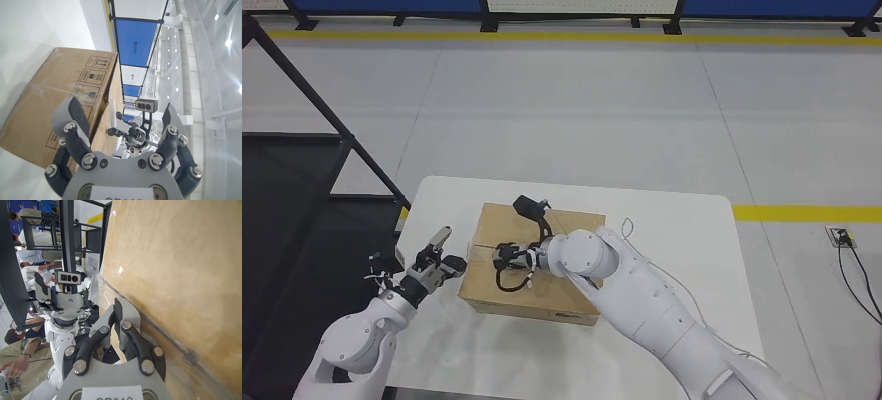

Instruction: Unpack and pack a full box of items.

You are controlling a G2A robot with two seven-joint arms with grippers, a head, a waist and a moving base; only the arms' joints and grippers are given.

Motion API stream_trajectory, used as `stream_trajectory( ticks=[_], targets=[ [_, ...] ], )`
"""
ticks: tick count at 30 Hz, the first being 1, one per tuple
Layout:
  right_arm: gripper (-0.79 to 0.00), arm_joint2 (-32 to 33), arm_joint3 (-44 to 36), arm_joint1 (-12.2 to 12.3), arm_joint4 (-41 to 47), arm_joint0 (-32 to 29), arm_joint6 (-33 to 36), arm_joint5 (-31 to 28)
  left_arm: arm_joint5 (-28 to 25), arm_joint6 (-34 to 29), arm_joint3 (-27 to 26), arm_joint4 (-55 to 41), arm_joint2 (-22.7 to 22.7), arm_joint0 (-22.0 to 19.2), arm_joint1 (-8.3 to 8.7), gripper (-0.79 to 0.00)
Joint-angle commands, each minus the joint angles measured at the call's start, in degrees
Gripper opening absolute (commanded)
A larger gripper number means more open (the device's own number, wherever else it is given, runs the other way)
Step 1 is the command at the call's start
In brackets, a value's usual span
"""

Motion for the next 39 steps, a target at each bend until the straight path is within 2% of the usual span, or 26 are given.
stream_trajectory(
  ticks=[1,6,12,17,27,34,39],
  targets=[
    [-0.785,-0.15,0.92,-0.36,0.08,0.40,0.27,0.19,0.05,0.07,-0.28,0.08,0.11,0.08,-0.02,0.000],
    [-0.785,1.11,2.20,-0.31,0.20,0.62,1.43,0.92,0.14,-0.29,-0.94,-0.21,-0.21,0.29,0.01,0.000],
    [-0.785,4.65,-0.46,1.69,-1.62,-1.50,3.91,3.27,0.33,-1.09,-1.45,-0.70,-0.42,0.41,0.05,0.000],
    [-0.785,9.36,-7.00,4.54,-5.03,-5.90,4.70,6.31,0.54,-1.17,-1.72,-0.56,-0.08,0.17,0.02,0.000],
    [-0.785,21.09,-25.19,10.39,-13.22,-18.40,8.35,13.44,0.83,-1.44,-2.21,-0.67,0.14,-0.21,0.00,0.000],
    [-0.785,27.07,-32.86,12.58,-16.33,-24.15,9.27,17.28,0.57,-1.11,-2.67,-0.68,-0.35,-0.05,0.04,0.000],
    [-0.785,30.40,-35.57,13.57,-16.20,-26.92,9.59,17.61,-0.48,0.20,-3.24,-1.06,-3.46,1.14,0.30,0.000]
  ],
)
